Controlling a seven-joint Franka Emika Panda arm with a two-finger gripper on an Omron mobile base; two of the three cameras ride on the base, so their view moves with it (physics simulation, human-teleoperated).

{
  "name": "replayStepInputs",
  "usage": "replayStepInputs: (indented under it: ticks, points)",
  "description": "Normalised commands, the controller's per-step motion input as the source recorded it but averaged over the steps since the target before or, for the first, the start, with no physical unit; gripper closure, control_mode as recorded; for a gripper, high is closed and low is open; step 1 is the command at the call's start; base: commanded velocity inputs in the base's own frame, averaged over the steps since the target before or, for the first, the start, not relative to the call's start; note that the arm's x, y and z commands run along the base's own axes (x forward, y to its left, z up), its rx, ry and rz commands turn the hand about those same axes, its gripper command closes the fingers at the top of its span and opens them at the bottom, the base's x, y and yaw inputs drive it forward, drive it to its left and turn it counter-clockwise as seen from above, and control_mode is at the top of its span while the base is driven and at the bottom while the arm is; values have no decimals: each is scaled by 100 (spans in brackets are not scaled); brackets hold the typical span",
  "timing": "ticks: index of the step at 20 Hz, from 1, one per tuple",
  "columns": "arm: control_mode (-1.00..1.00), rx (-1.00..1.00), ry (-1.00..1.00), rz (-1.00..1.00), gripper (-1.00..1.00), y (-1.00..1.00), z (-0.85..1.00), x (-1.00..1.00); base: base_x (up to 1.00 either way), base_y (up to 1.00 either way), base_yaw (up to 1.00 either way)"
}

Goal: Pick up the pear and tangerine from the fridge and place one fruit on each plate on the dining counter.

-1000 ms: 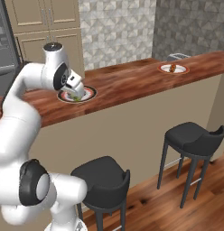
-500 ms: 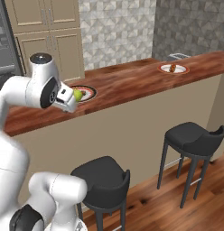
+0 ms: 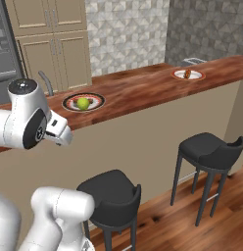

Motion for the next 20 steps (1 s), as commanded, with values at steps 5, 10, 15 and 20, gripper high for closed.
replayStepInputs:
  ticks: [5,10,15,20]
  points:
    - [-100,-2,0,0,-100,-4,-23,-71,0,0,0]
    - [-100,0,0,0,-100,-10,-4,-22,0,0,0]
    - [-100,0,0,0,-100,-9,0,-11,0,0,0]
    - [100,0,0,0,-100,0,-1,0,-22,-7,0]
